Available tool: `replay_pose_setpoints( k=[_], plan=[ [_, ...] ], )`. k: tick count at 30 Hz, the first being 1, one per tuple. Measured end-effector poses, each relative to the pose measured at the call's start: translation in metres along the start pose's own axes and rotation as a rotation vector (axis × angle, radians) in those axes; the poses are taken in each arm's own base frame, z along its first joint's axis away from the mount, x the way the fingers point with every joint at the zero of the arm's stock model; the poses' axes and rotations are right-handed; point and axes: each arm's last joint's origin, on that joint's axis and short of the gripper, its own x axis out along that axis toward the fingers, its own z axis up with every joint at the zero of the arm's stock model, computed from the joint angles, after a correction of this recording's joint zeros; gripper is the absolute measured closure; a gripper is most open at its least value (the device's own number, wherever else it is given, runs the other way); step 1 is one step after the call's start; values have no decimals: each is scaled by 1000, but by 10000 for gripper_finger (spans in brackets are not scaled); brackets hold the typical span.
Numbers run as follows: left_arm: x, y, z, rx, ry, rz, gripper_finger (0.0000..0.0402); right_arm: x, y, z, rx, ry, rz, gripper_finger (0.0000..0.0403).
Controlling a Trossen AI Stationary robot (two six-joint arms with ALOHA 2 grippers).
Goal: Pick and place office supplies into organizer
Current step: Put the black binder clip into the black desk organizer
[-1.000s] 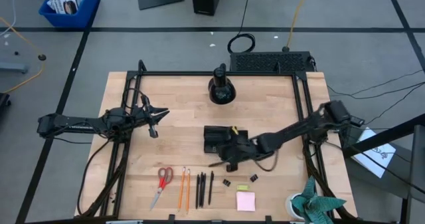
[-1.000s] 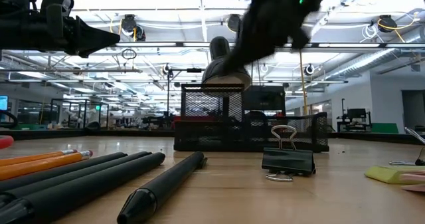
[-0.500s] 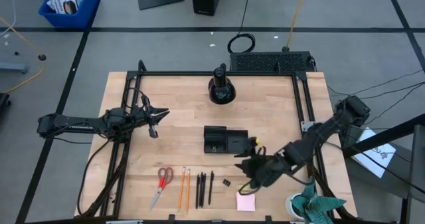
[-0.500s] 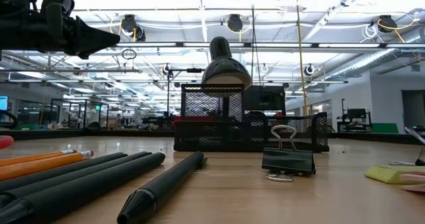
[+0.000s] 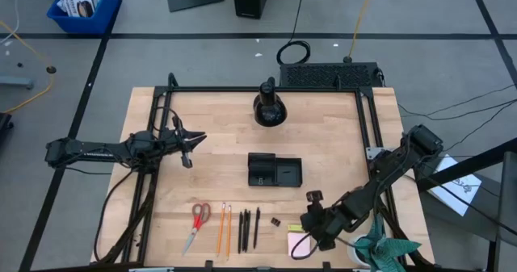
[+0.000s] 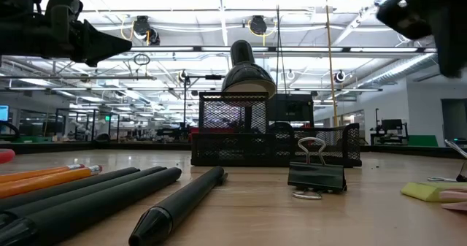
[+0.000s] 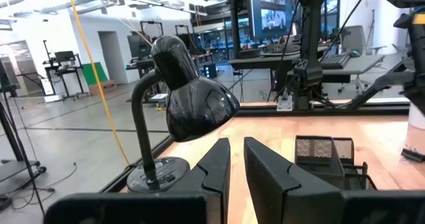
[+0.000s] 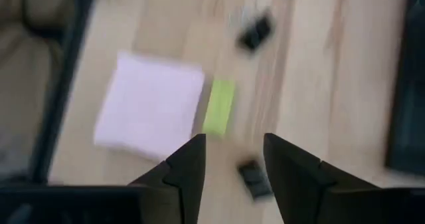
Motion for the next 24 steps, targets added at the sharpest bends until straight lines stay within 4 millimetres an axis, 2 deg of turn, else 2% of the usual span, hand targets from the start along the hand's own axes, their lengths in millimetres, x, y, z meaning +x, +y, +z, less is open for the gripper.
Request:
replay_pose_setpoints(
  k=[2,7,11,19,24],
  plan=[
    [0,0,0,-3,1,1,350,0,-4,-4,6,45,-27,247],
    [0,0,0,-13,3,0,350,2,-16,2,10,48,-40,237],
    [0,0,0,-13,4,-1,350,9,-30,6,16,74,25,237],
    [0,0,-4,3,41,-5,350,32,-65,-4,33,161,170,242],
    [0,-1,-4,3,41,-5,350,36,-73,-6,44,180,231,244]
  ],
)
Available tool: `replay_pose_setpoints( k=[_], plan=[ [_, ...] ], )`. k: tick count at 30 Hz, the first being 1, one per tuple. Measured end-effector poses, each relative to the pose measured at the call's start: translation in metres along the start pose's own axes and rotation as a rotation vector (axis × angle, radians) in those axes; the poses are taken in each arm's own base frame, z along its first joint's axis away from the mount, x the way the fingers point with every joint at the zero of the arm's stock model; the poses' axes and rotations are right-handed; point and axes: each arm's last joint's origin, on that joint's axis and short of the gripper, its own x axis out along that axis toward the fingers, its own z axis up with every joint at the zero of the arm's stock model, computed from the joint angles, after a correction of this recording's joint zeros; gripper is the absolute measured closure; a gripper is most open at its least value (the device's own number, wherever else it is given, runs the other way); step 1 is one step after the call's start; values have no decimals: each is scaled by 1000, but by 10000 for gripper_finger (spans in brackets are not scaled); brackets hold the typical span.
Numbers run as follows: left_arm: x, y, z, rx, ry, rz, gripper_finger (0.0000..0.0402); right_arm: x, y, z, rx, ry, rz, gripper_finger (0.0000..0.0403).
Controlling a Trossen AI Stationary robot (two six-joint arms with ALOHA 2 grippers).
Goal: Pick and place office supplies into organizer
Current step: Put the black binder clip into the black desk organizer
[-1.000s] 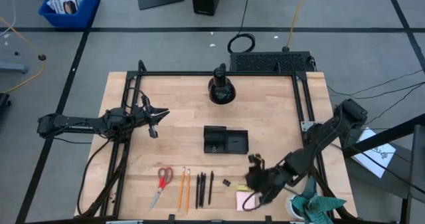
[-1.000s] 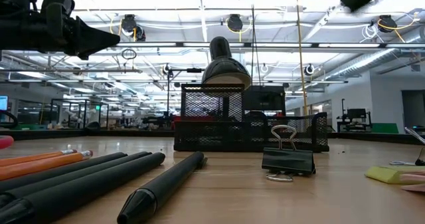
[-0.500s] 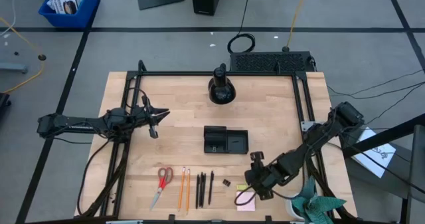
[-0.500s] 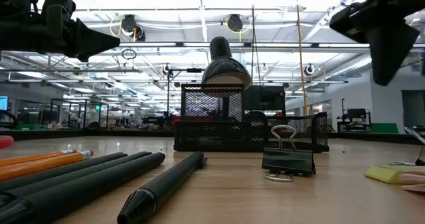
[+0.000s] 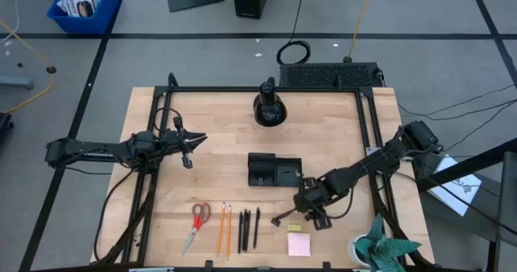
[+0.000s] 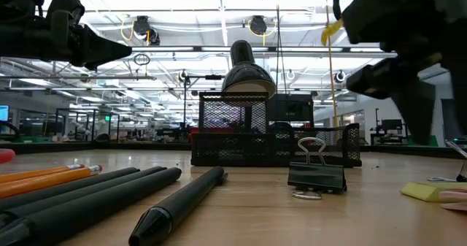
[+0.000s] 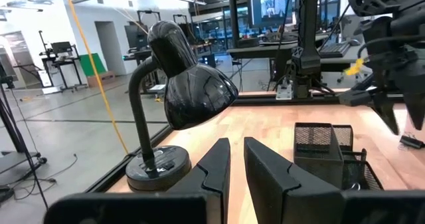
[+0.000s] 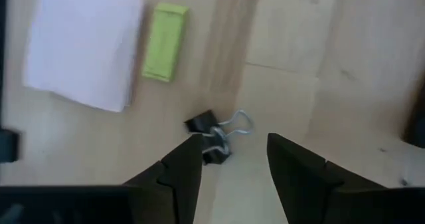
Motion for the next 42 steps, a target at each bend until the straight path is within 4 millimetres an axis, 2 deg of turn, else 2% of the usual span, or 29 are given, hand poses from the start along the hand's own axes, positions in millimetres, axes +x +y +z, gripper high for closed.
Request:
replay_pose_setpoints(
  k=[11,17,26,36,42],
  plan=[
    [0,0,0,-1,-1,0,350,9,1,-4,-12,-39,39,284],
    [0,0,0,0,0,0,350,15,0,-13,10,-16,33,314],
    [0,0,0,0,-1,0,350,15,1,-13,-9,-9,90,395],
    [0,0,0,0,-1,0,350,13,2,-7,-37,-76,88,400],
    [0,0,0,1,-1,0,350,-4,7,17,-112,-210,-30,401]
  ],
)
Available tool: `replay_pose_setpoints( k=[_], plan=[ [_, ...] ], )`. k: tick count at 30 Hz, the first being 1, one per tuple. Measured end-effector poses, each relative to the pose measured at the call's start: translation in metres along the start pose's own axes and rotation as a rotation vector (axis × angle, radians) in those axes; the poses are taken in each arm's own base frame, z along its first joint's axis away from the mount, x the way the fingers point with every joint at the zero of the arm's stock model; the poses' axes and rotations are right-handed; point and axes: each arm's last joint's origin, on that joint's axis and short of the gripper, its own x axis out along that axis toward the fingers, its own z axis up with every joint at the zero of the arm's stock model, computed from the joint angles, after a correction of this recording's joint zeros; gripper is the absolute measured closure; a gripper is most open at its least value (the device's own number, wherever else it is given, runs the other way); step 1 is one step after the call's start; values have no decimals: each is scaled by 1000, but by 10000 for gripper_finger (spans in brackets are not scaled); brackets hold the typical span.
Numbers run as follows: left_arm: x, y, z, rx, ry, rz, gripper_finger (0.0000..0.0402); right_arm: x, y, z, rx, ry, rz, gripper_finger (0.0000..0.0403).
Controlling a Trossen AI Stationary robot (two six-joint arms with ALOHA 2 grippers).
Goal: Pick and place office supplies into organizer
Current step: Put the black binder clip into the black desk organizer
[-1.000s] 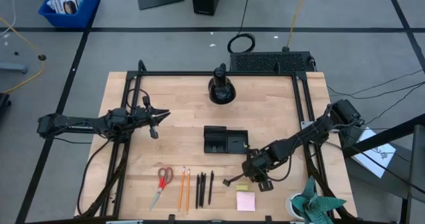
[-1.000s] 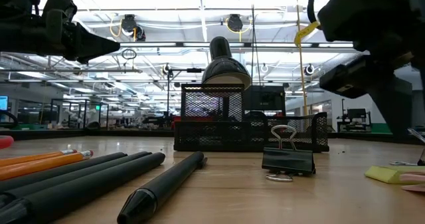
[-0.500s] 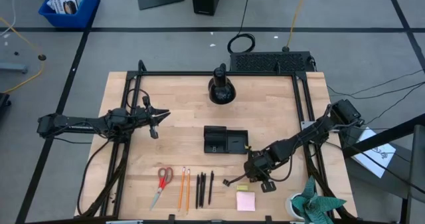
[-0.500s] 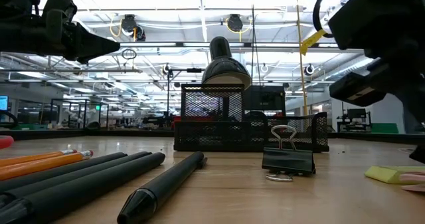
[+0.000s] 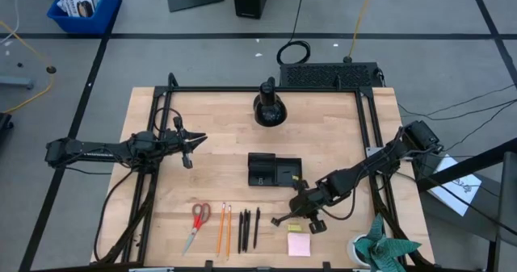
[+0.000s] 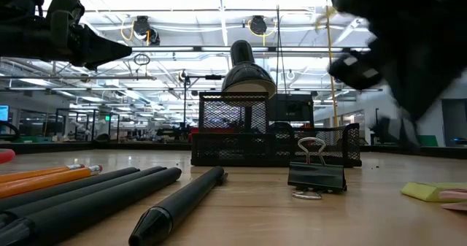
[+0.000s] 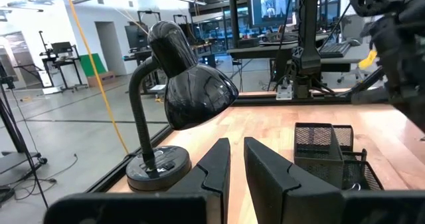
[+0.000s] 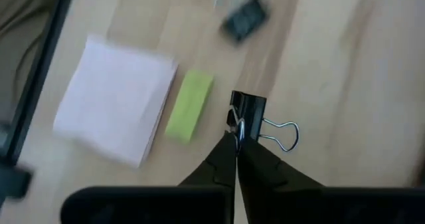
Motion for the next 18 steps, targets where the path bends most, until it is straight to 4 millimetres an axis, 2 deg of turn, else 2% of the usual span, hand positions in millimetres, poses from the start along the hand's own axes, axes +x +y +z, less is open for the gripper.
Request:
replay_pose_setpoints(
  k=[3,6,10,13,18],
  plan=[
    [0,0,0,0,-1,0,350,-9,0,18,-44,-76,-80,402],
    [0,0,0,0,-1,0,350,-19,-2,35,-97,-168,-237,402],
    [0,0,0,0,0,0,350,-23,-9,48,-167,-265,-407,402],
    [0,0,0,1,1,0,350,-15,-16,54,-200,-297,-495,402],
    [0,0,-1,6,7,10,350,7,-33,54,-227,-244,-591,402]
  ],
)
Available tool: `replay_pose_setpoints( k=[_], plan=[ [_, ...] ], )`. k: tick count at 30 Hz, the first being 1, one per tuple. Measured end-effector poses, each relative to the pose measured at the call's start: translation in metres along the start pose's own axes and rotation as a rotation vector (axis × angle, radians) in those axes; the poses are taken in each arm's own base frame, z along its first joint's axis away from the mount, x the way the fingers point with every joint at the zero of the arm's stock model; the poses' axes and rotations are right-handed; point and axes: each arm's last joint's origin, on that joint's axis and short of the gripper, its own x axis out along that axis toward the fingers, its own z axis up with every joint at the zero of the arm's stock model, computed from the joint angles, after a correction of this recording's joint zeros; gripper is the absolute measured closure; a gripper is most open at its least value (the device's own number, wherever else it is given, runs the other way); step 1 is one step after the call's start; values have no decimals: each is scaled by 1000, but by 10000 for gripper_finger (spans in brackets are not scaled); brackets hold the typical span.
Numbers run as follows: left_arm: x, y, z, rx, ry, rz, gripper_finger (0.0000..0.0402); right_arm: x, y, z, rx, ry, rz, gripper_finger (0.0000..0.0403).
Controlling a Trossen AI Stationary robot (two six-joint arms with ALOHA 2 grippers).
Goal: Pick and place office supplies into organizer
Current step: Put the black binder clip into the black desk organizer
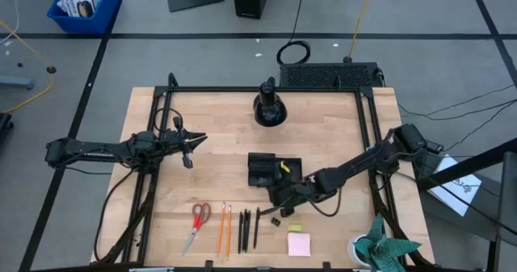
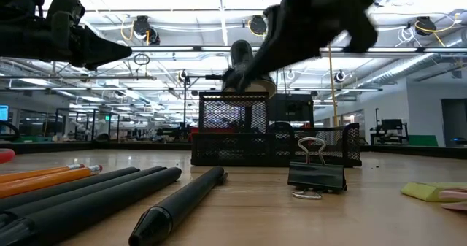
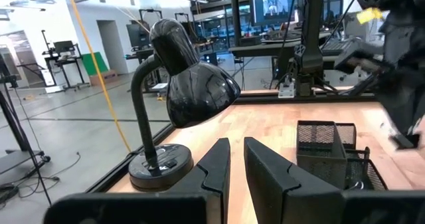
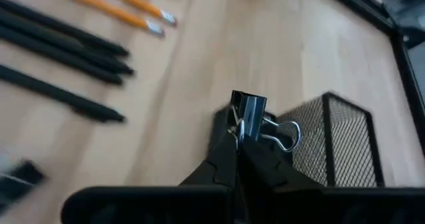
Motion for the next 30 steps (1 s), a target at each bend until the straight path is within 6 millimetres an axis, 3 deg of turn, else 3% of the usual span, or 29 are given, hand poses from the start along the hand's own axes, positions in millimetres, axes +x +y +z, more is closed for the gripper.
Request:
replay_pose_setpoints(
  k=[11,24,30],
  plan=[
    [0,0,0,2,2,8,350,36,-15,-12,16,121,-55,403],
    [0,0,0,0,1,9,350,41,-29,-24,81,211,40,402],
    [0,0,0,-1,1,8,350,41,-29,-24,95,204,51,380]
  ],
)
